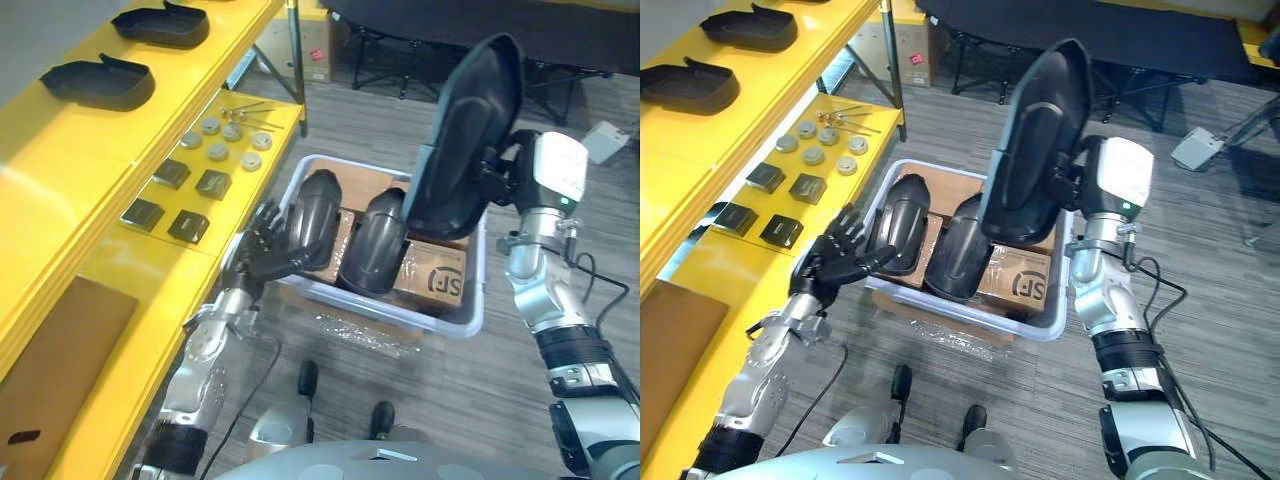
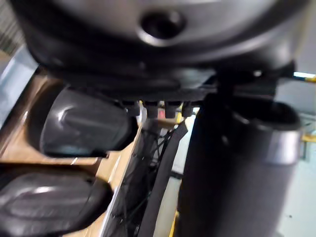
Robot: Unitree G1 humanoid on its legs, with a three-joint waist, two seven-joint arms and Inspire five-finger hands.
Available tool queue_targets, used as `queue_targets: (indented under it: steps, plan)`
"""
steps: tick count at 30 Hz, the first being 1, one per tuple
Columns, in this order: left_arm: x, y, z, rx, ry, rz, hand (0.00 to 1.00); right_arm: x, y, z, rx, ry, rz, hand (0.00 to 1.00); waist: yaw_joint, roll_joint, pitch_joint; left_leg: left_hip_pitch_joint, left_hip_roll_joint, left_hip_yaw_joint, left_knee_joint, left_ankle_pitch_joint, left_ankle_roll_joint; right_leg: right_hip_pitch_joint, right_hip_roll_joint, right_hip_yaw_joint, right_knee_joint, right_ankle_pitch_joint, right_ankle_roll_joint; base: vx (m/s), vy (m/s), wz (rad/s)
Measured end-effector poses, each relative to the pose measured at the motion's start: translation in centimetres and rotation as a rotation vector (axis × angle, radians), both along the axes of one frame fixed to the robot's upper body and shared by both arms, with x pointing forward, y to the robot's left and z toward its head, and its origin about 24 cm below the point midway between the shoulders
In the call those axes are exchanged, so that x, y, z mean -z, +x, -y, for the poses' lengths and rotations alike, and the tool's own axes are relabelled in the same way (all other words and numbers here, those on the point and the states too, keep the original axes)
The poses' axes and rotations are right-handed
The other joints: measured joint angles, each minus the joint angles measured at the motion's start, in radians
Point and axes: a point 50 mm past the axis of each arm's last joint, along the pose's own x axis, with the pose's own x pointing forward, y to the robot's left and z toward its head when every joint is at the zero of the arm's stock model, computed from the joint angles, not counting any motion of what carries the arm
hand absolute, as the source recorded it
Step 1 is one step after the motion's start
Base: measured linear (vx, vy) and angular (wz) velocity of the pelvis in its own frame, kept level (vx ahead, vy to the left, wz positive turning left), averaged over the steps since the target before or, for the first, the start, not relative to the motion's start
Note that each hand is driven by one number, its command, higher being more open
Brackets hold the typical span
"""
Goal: Walk over and take three plastic housings, then place them on the shelf
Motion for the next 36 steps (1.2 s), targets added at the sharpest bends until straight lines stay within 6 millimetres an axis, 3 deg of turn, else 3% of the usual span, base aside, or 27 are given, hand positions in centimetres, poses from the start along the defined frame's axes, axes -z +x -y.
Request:
queue_targets:
  steps: [9,16,21,26,27,33,36]
  plan:
    - [-0.6,1.3,1.8,0.068,-0.096,-0.015,1.00,2.3,0.5,-5.1,-0.183,0.015,-0.081,0.00,-0.015,-0.011,-0.034,0.018,0.014,0.010,0.000,-0.001,-0.006,0.039,0.020,0.009,-0.058,0.032,-0.010,-0.02,-0.011,-0.05]
    - [-1.2,1.6,4.8,0.167,-0.139,-0.002,1.00,4.1,0.3,-9.5,-0.334,0.039,-0.141,0.00,-0.014,-0.008,-0.045,0.021,0.016,0.010,0.000,0.002,-0.008,0.048,0.026,0.010,-0.074,0.044,-0.012,-0.01,-0.004,0.00]
    - [-1.0,1.4,5.5,0.196,-0.165,-0.030,1.00,6.7,0.2,-10.6,-0.347,0.052,-0.243,0.00,-0.012,-0.010,-0.057,0.021,0.015,0.006,0.000,0.003,-0.008,0.050,0.026,0.006,-0.074,0.044,-0.012,-0.01,-0.001,0.01]
    - [-0.9,1.3,5.7,0.206,-0.165,-0.039,1.00,7.2,0.1,-10.8,-0.348,0.044,-0.265,0.00,-0.010,-0.010,-0.060,0.021,0.015,0.001,0.000,0.005,-0.009,0.052,0.027,0.002,-0.074,0.044,-0.012,0.00,-0.001,0.01]
    - [-0.9,1.3,5.8,0.206,-0.165,-0.039,0.00,7.2,0.1,-10.8,-0.348,0.043,-0.267,0.00,-0.010,-0.010,-0.062,0.020,0.015,0.001,0.000,0.005,-0.009,0.052,0.027,0.002,-0.074,0.044,-0.012,0.00,0.000,0.00]
    - [-0.8,1.6,6.0,0.155,-0.081,-0.064,0.00,7.9,0.0,-11.3,-0.358,0.036,-0.281,0.00,0.002,-0.010,-0.071,0.022,0.016,-0.012,0.001,0.007,-0.012,0.059,0.031,-0.009,-0.077,0.044,-0.012,-0.02,-0.011,0.05]
    - [-0.7,2.3,5.1,0.082,0.003,-0.072,0.00,8.0,-0.2,-11.9,-0.383,0.039,-0.276,0.00,0.006,-0.010,-0.072,0.022,0.019,-0.013,0.001,0.008,-0.013,0.060,0.034,-0.009,-0.077,0.045,-0.014,-0.03,-0.014,0.01]
